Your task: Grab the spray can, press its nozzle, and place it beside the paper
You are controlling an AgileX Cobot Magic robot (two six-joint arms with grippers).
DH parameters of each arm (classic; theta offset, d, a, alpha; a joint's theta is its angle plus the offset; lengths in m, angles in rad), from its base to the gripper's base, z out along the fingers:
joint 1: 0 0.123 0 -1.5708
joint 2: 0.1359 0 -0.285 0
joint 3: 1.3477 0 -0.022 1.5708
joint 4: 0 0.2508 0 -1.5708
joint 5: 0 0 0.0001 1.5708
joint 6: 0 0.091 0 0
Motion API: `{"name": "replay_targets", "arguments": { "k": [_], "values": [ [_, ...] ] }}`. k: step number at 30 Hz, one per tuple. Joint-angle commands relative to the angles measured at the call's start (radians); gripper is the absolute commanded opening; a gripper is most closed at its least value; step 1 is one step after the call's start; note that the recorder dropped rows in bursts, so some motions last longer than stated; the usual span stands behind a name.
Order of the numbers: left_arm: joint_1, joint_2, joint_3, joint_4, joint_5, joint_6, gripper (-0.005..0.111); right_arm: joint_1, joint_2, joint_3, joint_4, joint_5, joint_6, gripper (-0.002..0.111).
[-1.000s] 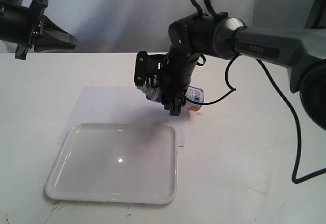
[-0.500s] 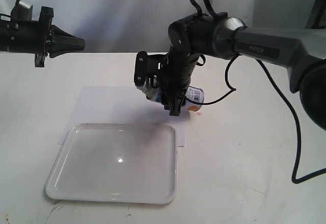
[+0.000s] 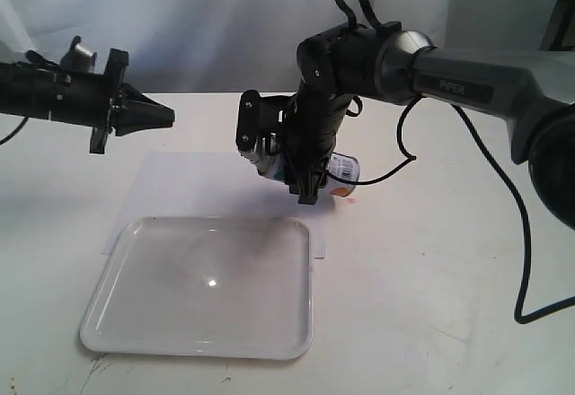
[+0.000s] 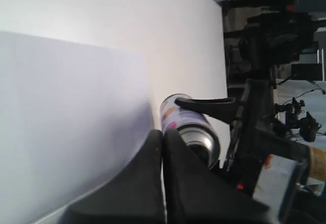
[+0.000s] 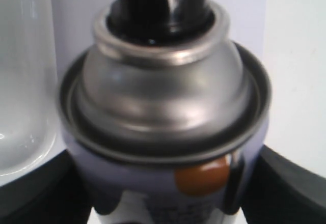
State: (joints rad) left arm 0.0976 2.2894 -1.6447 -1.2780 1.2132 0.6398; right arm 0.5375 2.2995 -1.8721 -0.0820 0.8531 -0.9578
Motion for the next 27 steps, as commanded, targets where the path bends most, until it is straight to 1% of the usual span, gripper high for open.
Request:
{"name": "replay_targets", "arguments": {
  "k": [1,5,8,12,15,19,22,27],
  "values": [
    [-0.069,0.017,-0.062,0.051,0.008,-0.039,0.000,0.001,-0.020,-0.011,-0.023,-0.007,0.005,0.000],
    [-0.112,0.017,-0.097,0.091,0.008,-0.108,0.000,0.001,-0.020,-0.011,-0.036,-0.009,0.005,0.000],
    [-0.148,0.017,-0.100,0.145,0.008,-0.172,0.000,-0.001,-0.020,-0.011,-0.068,-0.009,0.013,0.000],
    [-0.155,0.017,-0.100,0.154,0.008,-0.221,0.000,-0.007,-0.020,-0.011,-0.068,-0.010,0.016,0.000],
    [-0.157,0.017,-0.100,0.176,0.008,-0.223,0.000,-0.009,-0.020,-0.011,-0.068,-0.010,0.016,0.000],
    [-0.177,0.008,-0.100,0.193,0.008,-0.239,0.000,-0.023,-0.017,-0.011,-0.068,-0.020,0.024,0.000],
    [-0.218,0.006,-0.100,0.196,0.008,-0.239,0.000,-0.032,-0.015,-0.011,-0.068,-0.021,0.024,0.000],
    [-0.227,0.004,-0.100,0.196,0.008,-0.239,0.000,-0.031,-0.004,-0.011,-0.046,-0.021,0.024,0.000]
  ]
}}
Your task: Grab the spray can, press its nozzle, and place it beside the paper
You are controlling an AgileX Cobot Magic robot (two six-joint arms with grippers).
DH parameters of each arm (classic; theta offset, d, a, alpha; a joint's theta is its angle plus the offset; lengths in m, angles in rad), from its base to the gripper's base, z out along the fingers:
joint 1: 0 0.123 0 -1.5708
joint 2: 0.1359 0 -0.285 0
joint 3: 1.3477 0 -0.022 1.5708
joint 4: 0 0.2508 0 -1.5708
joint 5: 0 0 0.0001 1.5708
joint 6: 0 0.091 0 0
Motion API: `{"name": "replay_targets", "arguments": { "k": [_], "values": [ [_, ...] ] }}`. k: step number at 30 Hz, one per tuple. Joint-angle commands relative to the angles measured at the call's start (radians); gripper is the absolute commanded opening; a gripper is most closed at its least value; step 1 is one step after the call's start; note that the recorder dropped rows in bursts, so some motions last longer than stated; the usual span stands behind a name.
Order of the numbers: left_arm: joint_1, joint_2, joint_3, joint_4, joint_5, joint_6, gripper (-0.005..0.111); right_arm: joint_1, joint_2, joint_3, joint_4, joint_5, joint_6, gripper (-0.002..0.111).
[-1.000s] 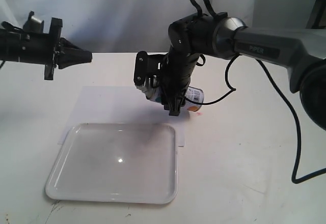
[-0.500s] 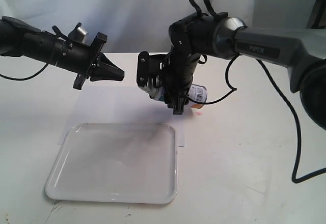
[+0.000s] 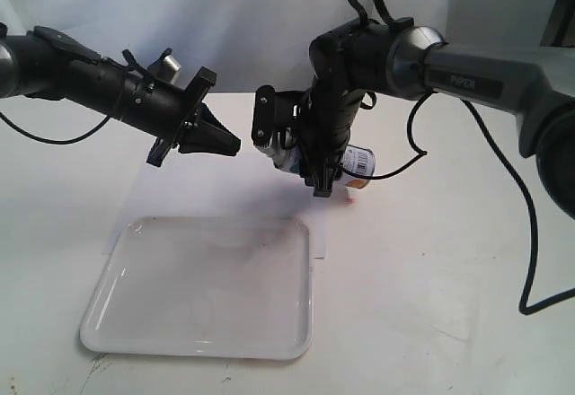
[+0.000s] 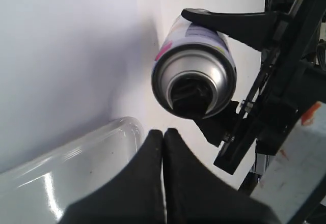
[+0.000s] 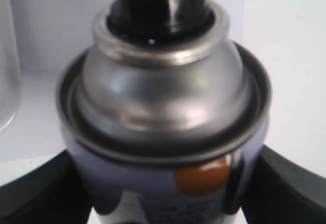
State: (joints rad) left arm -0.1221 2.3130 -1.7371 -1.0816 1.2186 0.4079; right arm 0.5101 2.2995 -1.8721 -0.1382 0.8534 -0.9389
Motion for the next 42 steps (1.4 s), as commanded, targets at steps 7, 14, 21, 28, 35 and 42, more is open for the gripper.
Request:
{"name": "replay_targets", "arguments": {
  "k": [7,14,21,28,35,42],
  "values": [
    [-0.010,-0.022,-0.007,0.002,0.002,0.015,0.000,-0.004,0.013,-0.011,0.019,-0.017,0.007,0.000],
    [-0.010,-0.014,-0.007,-0.007,0.002,0.019,0.000,0.000,0.015,-0.011,0.051,-0.015,0.007,0.000],
    [-0.010,0.017,-0.011,-0.015,0.002,0.019,0.000,0.008,0.015,-0.011,0.055,-0.015,0.007,0.000],
    [-0.010,0.046,-0.013,-0.070,0.002,0.045,0.000,0.008,0.015,-0.011,0.061,-0.012,0.007,0.000],
    [-0.010,0.049,-0.013,-0.074,0.002,0.045,0.000,0.008,0.015,-0.011,0.061,-0.005,0.007,0.000],
    [-0.010,0.050,-0.013,-0.074,0.002,0.045,0.000,0.008,0.015,-0.011,0.068,0.007,0.000,0.000]
  ]
}}
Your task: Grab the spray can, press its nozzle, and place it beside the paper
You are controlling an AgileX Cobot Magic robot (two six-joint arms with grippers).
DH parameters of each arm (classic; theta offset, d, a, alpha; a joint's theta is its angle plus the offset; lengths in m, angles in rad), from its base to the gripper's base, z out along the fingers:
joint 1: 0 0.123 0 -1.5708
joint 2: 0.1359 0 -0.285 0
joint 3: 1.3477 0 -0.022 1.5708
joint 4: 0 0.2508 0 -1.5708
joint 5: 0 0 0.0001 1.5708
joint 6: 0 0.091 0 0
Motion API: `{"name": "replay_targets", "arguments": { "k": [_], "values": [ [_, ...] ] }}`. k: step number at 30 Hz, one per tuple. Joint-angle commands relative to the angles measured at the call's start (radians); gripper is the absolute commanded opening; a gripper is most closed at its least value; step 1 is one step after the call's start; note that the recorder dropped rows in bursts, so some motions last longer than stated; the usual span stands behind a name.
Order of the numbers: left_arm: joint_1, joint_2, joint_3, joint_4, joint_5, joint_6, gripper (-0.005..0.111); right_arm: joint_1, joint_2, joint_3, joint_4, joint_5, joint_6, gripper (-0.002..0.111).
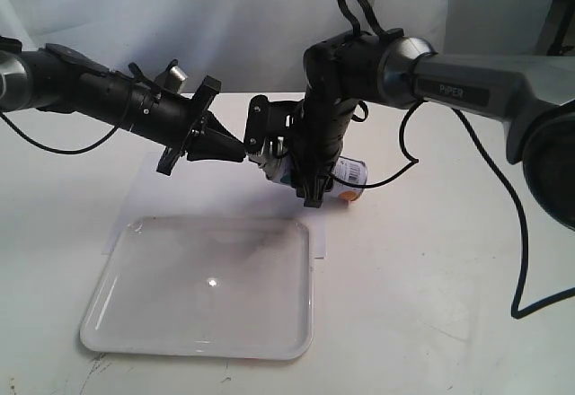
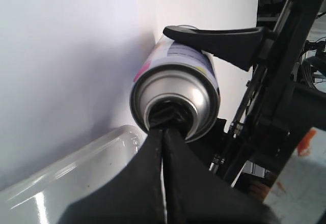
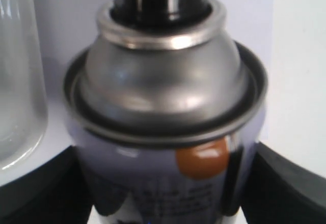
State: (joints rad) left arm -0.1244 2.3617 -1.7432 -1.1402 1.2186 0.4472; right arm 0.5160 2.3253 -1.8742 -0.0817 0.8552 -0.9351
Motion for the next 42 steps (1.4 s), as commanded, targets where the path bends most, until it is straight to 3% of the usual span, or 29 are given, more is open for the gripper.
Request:
{"name": "replay_targets", "arguments": {
  "k": [1,10,42],
  "values": [
    [-0.007,0.001,-0.007,-0.015,0.002,0.006,0.000,0.002,-0.011,-0.009,0.011,0.006,-0.003,0.000],
    [-0.038,0.001,-0.007,-0.002,0.002,0.006,0.000,0.002,-0.013,-0.009,0.022,0.008,-0.007,0.000],
    [-0.038,0.002,-0.007,0.028,0.002,0.006,0.000,0.016,-0.016,-0.009,0.045,-0.004,-0.031,0.000]
  ]
}}
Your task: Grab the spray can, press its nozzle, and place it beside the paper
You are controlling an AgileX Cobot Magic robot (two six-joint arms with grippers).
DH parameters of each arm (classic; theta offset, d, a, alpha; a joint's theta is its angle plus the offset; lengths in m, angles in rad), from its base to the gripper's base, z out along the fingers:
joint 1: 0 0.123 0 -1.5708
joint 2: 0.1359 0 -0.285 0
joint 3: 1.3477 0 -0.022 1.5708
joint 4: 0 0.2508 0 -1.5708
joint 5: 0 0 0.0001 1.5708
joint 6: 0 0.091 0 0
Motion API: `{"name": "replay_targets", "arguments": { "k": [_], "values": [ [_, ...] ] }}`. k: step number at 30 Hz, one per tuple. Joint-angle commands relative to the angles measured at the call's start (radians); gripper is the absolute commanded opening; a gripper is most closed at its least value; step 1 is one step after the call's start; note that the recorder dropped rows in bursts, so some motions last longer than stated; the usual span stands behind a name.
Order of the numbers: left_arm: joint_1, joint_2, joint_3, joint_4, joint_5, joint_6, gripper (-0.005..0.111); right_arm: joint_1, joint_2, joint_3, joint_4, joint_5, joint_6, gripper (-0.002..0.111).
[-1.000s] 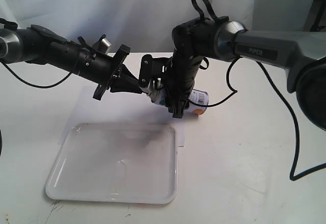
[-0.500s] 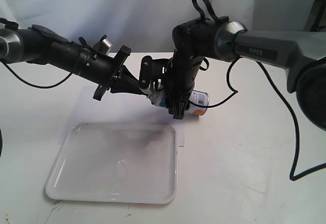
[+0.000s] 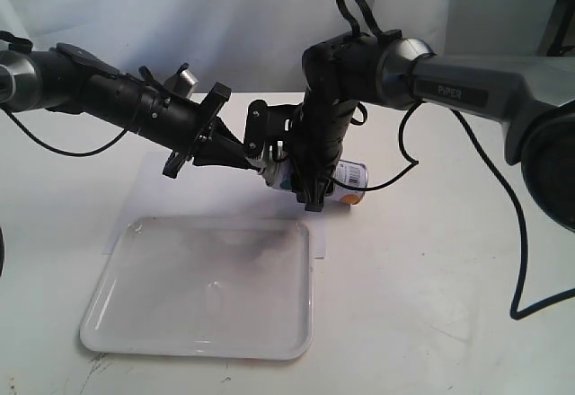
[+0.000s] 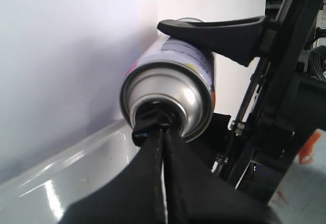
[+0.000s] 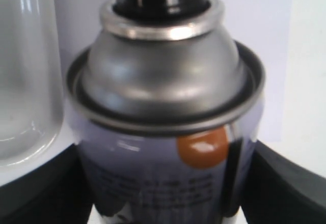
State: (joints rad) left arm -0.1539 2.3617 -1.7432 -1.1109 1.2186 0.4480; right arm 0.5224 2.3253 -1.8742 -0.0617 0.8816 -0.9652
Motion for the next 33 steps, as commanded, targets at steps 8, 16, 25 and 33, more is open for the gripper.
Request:
{"name": "replay_targets", "arguments": {
  "k": [8,16,25,33],
  "values": [
    [-0.006,0.002,-0.007,-0.001,0.002,0.009,0.000,0.009,-0.023,-0.009,0.025,-0.034,-0.001,0.000],
    [0.037,-0.073,-0.007,0.074,-0.002,0.077,0.000,-0.017,-0.047,-0.009,0.023,-0.032,0.026,0.000],
    [0.073,-0.371,0.222,0.165,-0.315,0.140,0.000,-0.070,-0.096,-0.009,0.062,-0.036,0.270,0.000],
    [0.073,-0.807,0.751,0.093,-0.818,0.263,0.000,-0.157,-0.192,-0.009,0.345,-0.030,0.309,0.000]
  ]
}}
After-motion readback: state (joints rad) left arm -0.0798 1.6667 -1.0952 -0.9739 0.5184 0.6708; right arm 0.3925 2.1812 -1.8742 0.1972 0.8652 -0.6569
